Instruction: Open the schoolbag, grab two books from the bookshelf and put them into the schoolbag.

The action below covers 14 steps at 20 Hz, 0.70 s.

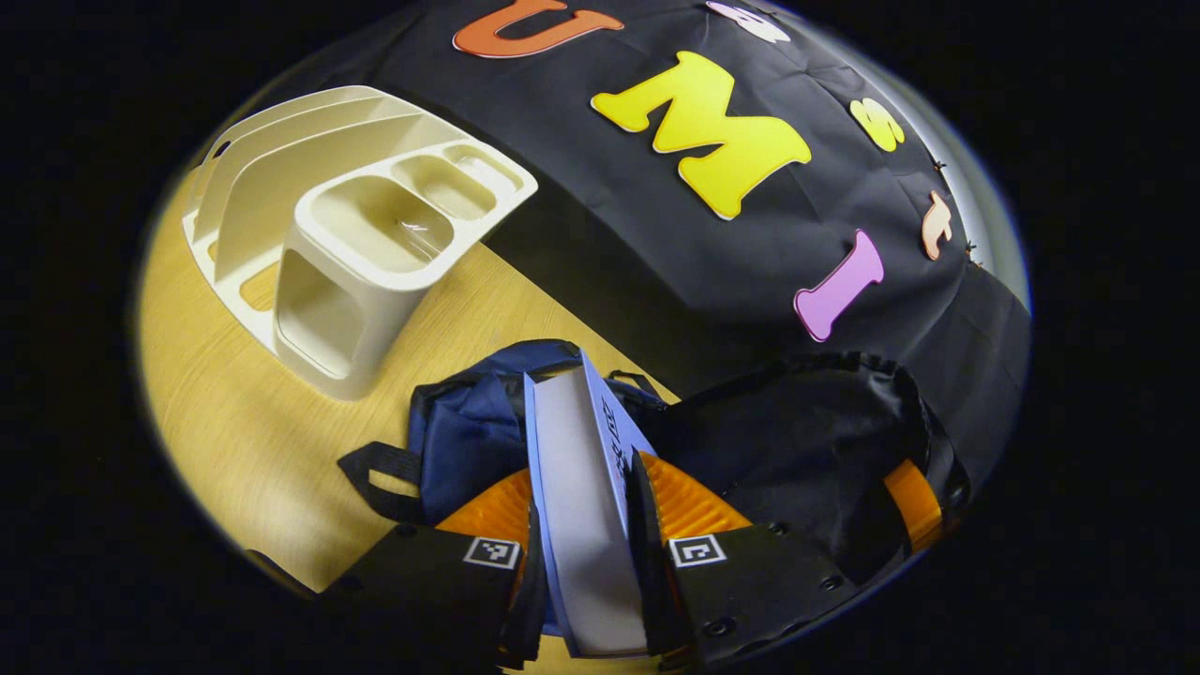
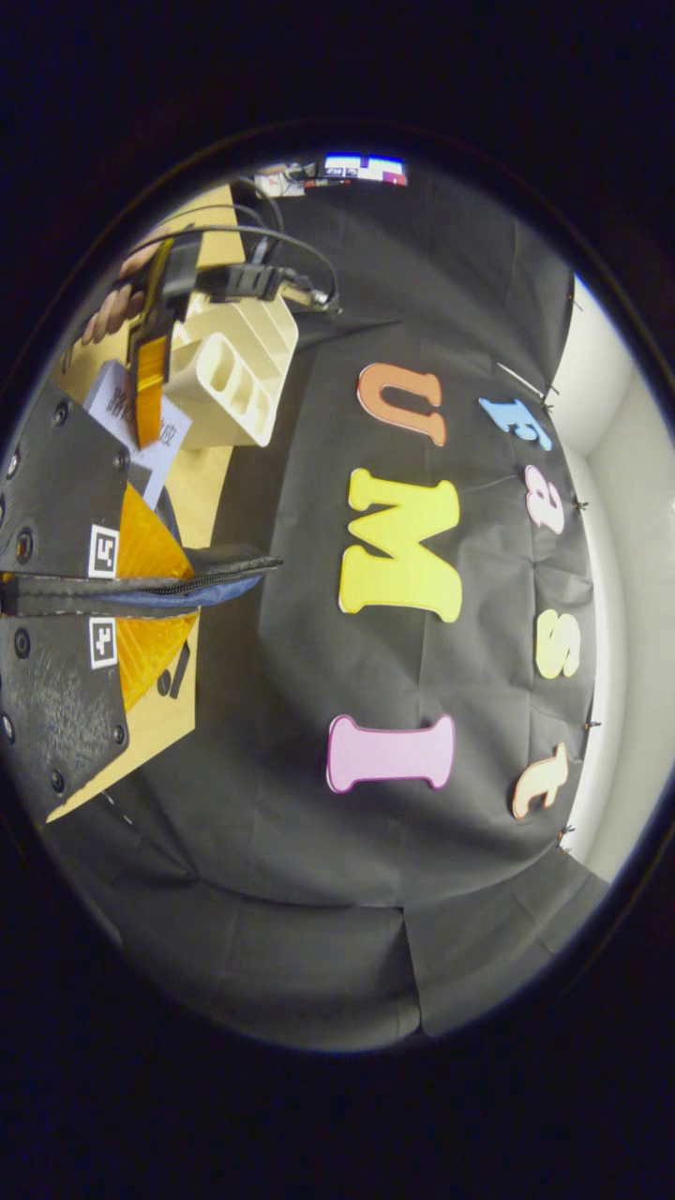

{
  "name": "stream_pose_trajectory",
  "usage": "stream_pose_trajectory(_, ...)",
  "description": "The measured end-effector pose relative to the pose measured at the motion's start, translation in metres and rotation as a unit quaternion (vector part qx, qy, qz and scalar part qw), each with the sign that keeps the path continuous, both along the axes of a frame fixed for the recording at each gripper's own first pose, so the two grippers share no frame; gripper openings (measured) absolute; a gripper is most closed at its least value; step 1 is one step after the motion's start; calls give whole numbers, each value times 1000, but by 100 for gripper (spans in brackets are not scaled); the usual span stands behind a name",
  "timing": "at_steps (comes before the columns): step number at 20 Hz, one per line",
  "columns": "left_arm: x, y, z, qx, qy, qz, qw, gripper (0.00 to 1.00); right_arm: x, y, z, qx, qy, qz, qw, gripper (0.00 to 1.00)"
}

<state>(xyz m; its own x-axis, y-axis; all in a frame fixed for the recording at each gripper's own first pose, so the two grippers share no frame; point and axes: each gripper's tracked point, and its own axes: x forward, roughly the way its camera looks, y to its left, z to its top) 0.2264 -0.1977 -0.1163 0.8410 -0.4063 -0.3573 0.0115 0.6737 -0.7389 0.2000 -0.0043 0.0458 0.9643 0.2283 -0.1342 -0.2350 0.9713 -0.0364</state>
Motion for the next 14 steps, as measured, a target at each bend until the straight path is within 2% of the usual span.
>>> stream_pose_trajectory(8, 25, -64, -21, -45, -18, -6, 999, 44, -3, 12, 8, -12, -11, 16, 1000, 0)
stream_pose_trajectory(12, 38, -89, -27, -39, -28, -26, 999, 44, -5, 11, 11, -12, -14, 18, 1000, 0)
stream_pose_trajectory(14, 42, -89, -32, -44, -26, -21, 998, 45, -2, 7, 8, -15, -10, 9, 1000, 0)
